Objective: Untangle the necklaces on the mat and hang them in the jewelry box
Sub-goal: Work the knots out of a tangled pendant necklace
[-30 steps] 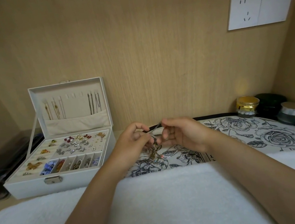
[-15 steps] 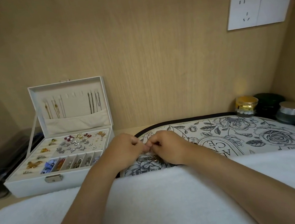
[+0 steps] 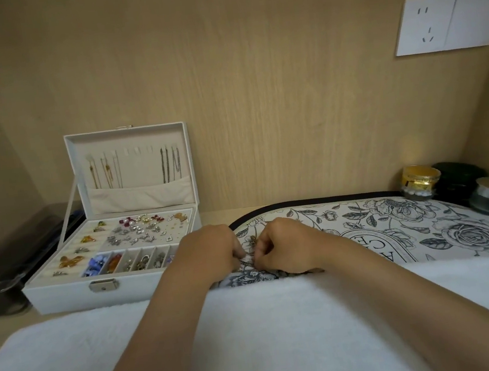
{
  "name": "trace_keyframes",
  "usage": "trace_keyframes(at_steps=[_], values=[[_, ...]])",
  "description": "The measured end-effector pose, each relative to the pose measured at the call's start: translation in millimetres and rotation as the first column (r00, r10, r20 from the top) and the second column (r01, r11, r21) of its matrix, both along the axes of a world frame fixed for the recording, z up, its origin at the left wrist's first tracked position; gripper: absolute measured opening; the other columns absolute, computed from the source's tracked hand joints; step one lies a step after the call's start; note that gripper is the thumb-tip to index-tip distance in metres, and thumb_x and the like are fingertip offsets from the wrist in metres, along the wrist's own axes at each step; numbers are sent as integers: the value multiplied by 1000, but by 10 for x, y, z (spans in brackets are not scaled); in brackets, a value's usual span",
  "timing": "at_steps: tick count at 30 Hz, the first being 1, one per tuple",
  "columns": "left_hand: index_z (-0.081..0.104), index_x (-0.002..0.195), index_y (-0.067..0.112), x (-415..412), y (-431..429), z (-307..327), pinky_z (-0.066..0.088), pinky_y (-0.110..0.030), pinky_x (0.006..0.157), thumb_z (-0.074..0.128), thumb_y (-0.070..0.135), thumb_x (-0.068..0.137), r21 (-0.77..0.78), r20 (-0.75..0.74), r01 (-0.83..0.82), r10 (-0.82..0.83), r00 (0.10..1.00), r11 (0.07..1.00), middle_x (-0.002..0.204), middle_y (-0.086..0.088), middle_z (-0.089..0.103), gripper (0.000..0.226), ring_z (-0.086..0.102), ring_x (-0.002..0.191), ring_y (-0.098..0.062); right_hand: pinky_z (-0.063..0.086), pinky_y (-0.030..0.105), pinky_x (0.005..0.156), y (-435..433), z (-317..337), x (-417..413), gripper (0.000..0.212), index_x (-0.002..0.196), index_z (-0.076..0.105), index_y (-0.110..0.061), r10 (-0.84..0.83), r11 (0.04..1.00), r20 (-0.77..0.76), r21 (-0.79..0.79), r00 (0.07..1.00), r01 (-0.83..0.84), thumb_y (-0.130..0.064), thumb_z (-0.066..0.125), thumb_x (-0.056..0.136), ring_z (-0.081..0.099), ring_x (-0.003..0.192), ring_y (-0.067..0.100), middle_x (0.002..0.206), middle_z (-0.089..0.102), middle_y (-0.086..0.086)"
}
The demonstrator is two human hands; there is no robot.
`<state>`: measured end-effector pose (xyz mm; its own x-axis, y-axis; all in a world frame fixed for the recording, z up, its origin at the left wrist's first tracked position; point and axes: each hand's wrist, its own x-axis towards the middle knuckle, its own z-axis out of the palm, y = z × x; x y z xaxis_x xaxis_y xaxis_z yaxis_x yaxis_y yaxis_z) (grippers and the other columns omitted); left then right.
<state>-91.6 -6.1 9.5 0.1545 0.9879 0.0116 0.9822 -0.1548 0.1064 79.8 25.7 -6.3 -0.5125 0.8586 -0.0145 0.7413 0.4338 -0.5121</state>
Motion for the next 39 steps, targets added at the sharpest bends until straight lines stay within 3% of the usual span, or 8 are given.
trace_keyframes(at_steps=[8,13,17,23,28,34,36,39], values=[[76,82,37,69,35,-136,54,-38,80,76,45,79,75,310,70,-90,947,995,91,9,65,9,62,85,-11,48,10,70,34,40,126,15,84,72,-19,-68,991,-370,-132,927,20,-17,64,96,62,74,4,85,73,0],[67,73,33,175,35,-112,54,-37,82,65,36,90,101,623,-68,-10,782,993,82,12,67,18,65,77,-12,38,7,55,49,91,181,19,88,69,-15,-103,989,-503,-141,858,35,-21,57,101,50,49,-8,53,58,-21],[70,74,28,228,22,-38,52,-37,79,63,31,90,38,843,-134,40,536,990,69,10,66,17,63,72,-14,38,6,56,58,93,203,16,98,64,-10,-122,983,-581,-185,804,16,-21,54,102,51,48,-10,50,55,-25],[69,85,14,254,8,58,47,-32,75,55,20,96,-22,966,-84,42,254,996,79,-2,67,18,58,72,-15,53,29,88,67,10,202,47,108,67,-30,-141,967,-527,-256,838,2,-42,87,68,67,95,8,108,70,-8],[64,88,12,250,-26,115,50,-35,86,48,13,101,47,999,-5,-47,25,999,75,0,67,21,61,78,-17,48,8,72,70,-43,159,28,94,69,-25,-98,986,-460,-164,883,23,-16,88,74,62,73,-5,88,69,-10],[56,93,11,188,-10,175,59,-39,79,42,13,104,74,916,-68,-95,-391,995,68,-3,58,19,62,66,-17,46,12,77,41,-36,209,18,99,79,-26,-43,996,-256,-87,966,22,-33,80,82,63,78,-6,89,74,-14],[54,90,14,143,-7,192,50,-26,50,41,15,105,50,939,-130,-91,-331,990,66,-1,50,19,49,52,-13,47,15,79,26,-44,202,25,104,77,-30,-1,1000,-118,10,993,3,-38,81,80,61,81,-6,94,69,-18],[55,88,14,93,18,160,26,-23,41,44,16,102,110,994,-275,-101,49,955,64,0,44,18,33,47,-12,48,20,82,38,-31,228,13,96,79,-29,17,991,4,133,1000,-17,-31,75,84,61,78,-5,95,71,-14]])
